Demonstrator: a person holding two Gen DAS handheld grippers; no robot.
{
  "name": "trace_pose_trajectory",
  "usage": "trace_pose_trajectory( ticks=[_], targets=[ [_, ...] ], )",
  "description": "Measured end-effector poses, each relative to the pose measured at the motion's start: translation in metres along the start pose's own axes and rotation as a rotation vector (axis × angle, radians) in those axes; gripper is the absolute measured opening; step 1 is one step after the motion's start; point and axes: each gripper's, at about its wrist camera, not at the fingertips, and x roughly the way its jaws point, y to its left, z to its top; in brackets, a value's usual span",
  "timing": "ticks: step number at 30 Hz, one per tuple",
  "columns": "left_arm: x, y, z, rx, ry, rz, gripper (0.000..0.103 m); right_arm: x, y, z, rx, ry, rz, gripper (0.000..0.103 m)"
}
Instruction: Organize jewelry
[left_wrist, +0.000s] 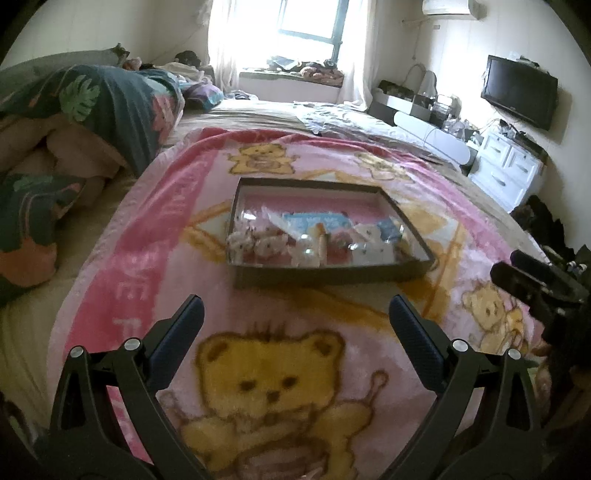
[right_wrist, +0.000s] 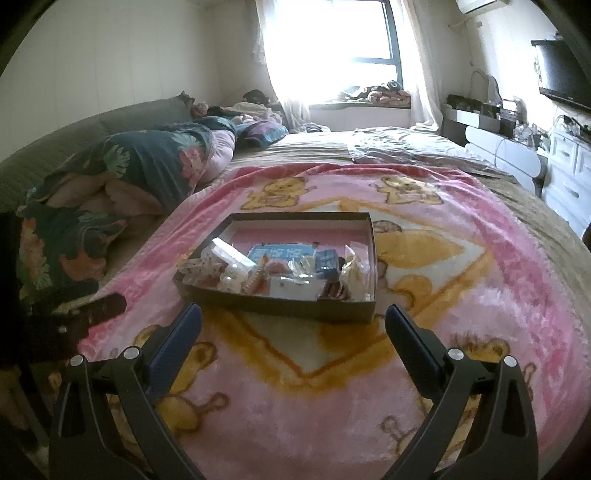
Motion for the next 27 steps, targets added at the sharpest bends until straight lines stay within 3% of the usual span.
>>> trace_pose_trajectory(
  ticks=[11, 27],
  targets=[
    [0.004, 0.000, -0.020, -0.015, 0.012, 0.007, 0.094, 0.006, 0.001, -0.026, 0.010, 0.032, 0.000, 0.099],
    [0.008, 0.006, -0.025, -0.030, 0.026, 0.013, 0.094, 0.011, 0.002, -0.031, 0.016, 0.061, 0.014, 0.099]
  ],
)
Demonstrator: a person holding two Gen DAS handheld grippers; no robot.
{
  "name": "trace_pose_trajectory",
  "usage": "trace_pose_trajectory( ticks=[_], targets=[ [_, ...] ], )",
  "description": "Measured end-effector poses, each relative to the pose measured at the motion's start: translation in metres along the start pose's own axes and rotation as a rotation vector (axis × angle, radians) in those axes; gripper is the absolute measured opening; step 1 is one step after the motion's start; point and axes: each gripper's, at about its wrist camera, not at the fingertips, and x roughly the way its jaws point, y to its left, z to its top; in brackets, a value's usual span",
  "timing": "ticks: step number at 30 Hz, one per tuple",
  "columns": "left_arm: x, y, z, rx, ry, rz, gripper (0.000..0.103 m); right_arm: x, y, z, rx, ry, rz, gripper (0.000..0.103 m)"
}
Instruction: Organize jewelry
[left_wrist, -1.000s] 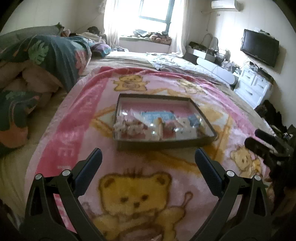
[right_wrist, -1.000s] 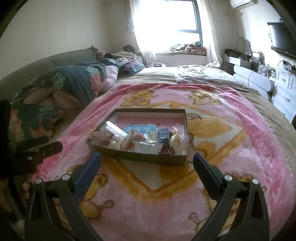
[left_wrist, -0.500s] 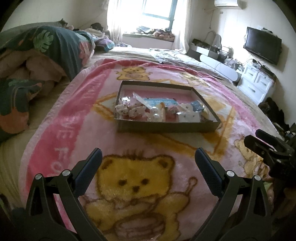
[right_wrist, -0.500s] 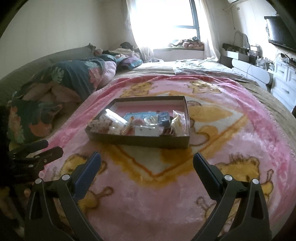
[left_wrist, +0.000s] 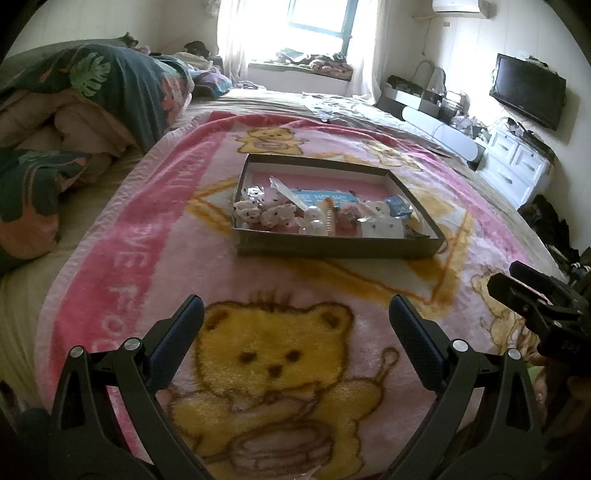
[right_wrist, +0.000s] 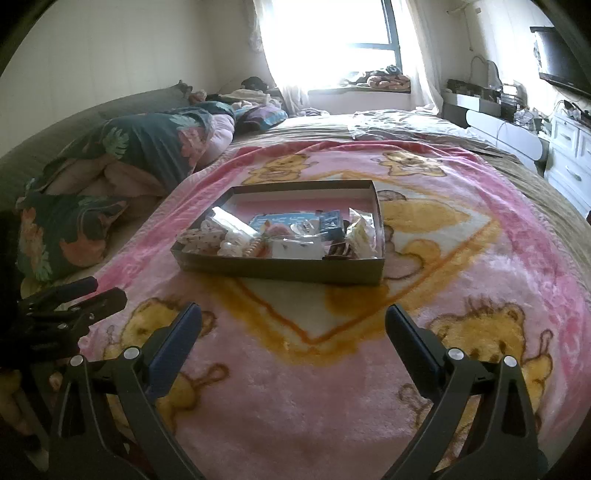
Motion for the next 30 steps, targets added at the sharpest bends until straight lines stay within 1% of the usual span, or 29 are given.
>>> trace_pose_trajectory(
  ticks=[30],
  targets=[
    [-0.0054, -0.0063, -0.0013, 0.016, 0.005, 0.012, 0.094, -0.0001, -0.0024, -0.0011, 0.003, 0.004, 0.000, 0.099]
  ],
)
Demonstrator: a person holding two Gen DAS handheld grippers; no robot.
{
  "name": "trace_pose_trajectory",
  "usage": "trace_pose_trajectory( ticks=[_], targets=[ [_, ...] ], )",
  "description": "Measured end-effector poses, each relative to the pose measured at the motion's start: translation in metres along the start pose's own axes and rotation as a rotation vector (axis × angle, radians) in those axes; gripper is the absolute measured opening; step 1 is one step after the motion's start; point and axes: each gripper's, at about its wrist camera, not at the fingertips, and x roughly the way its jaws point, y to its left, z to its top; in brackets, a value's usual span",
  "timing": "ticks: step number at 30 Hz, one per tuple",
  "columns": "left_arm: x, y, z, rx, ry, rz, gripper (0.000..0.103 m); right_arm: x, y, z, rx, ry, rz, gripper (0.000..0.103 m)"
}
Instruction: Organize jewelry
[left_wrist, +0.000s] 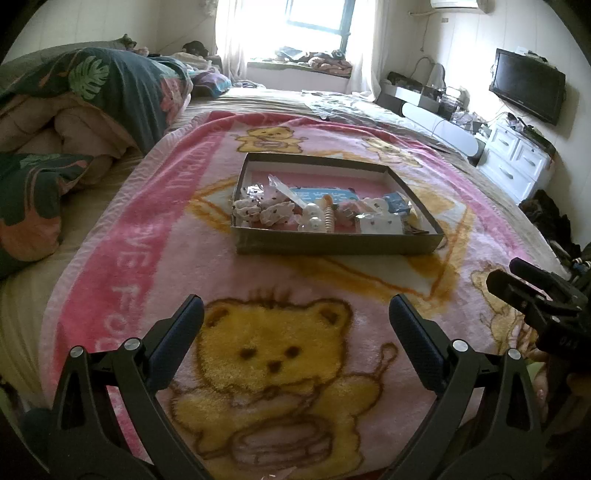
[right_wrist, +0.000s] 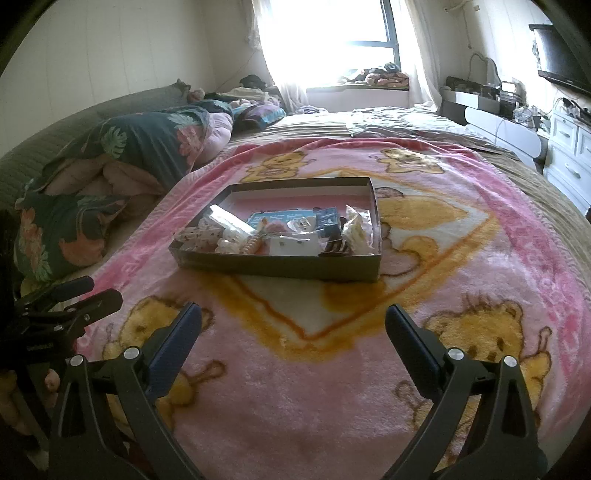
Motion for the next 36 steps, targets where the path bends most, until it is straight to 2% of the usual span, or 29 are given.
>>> trace_pose_trajectory(
  ticks=[36],
  targets=[
    [0.0026, 0.0057, 0.0006, 0.000, 0.013, 0.015, 0.094, 0.0000, -0.0016, 0.0002, 0.001, 0.001, 0.000, 0.099]
  ],
)
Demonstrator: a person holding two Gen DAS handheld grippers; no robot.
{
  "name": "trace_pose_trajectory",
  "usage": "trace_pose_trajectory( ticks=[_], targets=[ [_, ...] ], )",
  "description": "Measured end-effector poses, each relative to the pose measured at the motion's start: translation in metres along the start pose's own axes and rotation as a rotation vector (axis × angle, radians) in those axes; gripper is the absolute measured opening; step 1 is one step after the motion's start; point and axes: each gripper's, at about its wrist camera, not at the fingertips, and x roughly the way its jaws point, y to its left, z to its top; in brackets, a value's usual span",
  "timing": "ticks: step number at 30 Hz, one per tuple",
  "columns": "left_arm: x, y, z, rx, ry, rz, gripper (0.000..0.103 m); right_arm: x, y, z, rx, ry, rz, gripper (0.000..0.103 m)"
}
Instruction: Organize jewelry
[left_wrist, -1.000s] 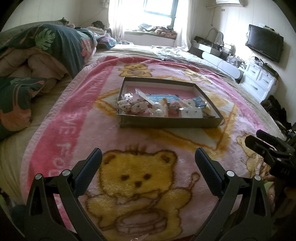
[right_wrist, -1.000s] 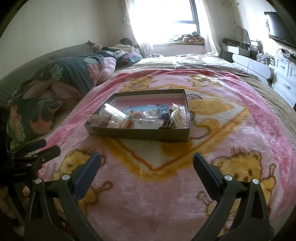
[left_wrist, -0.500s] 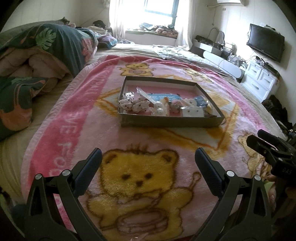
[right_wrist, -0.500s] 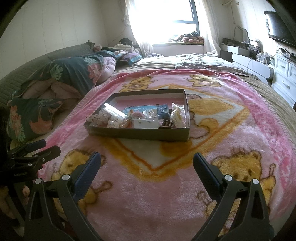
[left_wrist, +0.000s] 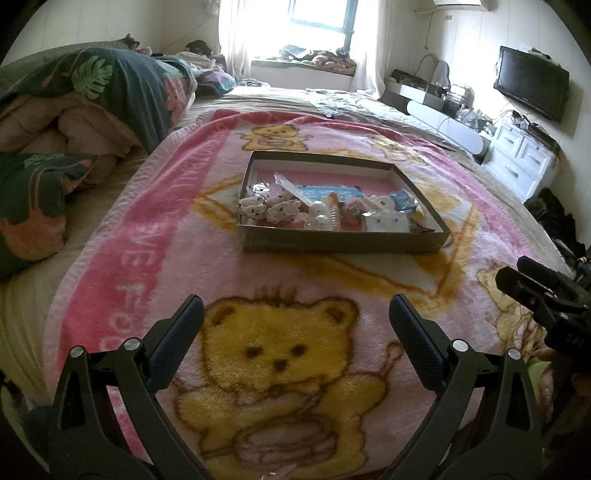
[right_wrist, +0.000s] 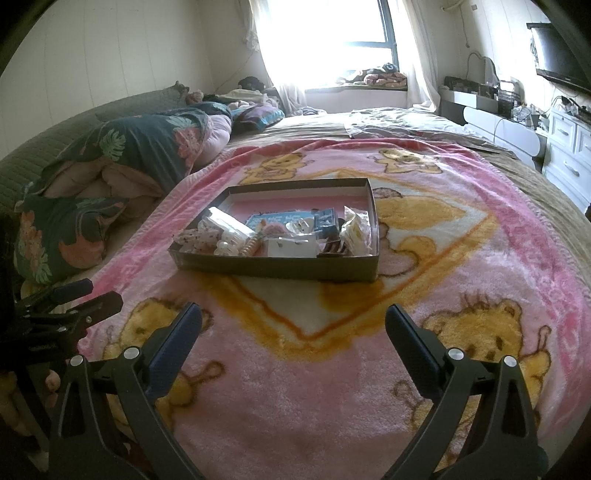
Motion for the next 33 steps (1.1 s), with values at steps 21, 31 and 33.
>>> trace_pose_trajectory(
  ticks=[21, 31, 33],
  targets=[
    [0.015, 0.001, -0.002, -0.018, 0.053, 0.011, 0.094, 0.001, -0.005, 0.000, -0.003, 0.008, -0.016, 0.099],
    [0.042, 0.046, 0.011, -0.133, 0.077, 0.113, 0.094, 0.032, -0.049, 0.008, 0.051, 0.026, -0.125, 0.099],
    [0.054, 0.074, 0.020, -0.186, 0.069, 0.161, 0.094, 0.053, -0.090, 0.016, 0.116, 0.054, -0.237, 0.099]
  ],
)
